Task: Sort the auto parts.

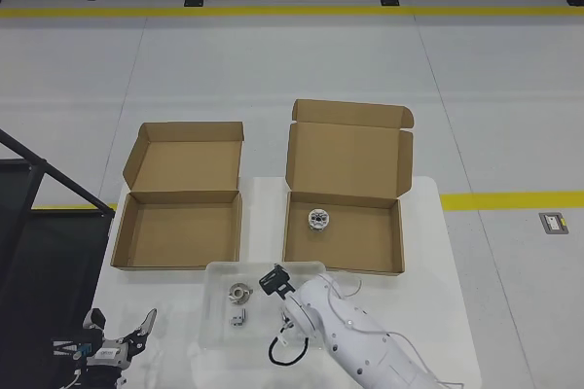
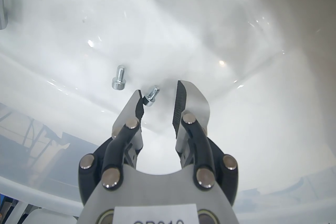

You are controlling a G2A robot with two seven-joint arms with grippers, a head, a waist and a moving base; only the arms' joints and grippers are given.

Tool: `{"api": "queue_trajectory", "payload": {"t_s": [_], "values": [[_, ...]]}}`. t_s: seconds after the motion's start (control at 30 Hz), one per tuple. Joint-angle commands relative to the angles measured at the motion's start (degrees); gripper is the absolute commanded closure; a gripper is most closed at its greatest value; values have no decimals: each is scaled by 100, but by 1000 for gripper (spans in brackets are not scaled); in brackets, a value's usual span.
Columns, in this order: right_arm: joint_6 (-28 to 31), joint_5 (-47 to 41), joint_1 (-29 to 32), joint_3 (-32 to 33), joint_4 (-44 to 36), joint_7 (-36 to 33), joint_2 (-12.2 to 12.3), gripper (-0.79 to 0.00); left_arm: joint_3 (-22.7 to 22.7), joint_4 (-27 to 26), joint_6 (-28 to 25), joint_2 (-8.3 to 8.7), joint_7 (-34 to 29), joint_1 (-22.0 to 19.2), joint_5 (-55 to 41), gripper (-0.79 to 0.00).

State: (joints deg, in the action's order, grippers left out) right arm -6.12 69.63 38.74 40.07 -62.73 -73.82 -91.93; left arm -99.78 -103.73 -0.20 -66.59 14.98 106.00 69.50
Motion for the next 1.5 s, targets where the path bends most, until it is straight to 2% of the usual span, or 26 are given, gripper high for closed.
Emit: {"api": "queue_trajectory", "payload": {"t_s": [0.0,0.03,0.17,0.23,0.3,0.37,0.47,0.6,0.83,0.97,1.13,1.3,1.47], "values": [[16,-12,-10,-5,50,-3,-21,-277,0,0,0,0,0,0,0,-785],[17,-18,-12,-6,70,-2,-31,-274,0,0,0,0,0,0,0,-785],[51,-38,-20,0,140,11,-64,-182,0,0,0,0,0,0,0,-785],[66,-41,-26,13,182,15,-76,-172,0,0,0,0,0,0,0,-785],[75,-50,-36,41,204,29,-86,-49,0,0,0,0,0,0,0,-785],[75,-48,-41,80,178,50,-89,0,0,0,0,0,0,0,0,-785],[131,-61,-18,186,-18,114,-72,0,0,0,0,0,0,0,0,-785],[492,-205,172,628,-900,303,60,0,0,0,0,0,0,0,0,-785],[1019,456,1020,1810,-3354,495,451,0,0,0,0,0,0,0,0,-785],[1104,924,1210,2251,-3815,865,555,0,0,0,0,0,0,0,0,-785],[968,1198,822,2553,-2980,1296,573,0,0,0,0,0,0,0,0,-785],[984,1204,-12,2517,-1299,1311,515,0,0,0,0,0,0,0,0,-785],[1338,816,-710,2354,226,1442,416,0,0,0,0,0,0,0,0,-785]]}}
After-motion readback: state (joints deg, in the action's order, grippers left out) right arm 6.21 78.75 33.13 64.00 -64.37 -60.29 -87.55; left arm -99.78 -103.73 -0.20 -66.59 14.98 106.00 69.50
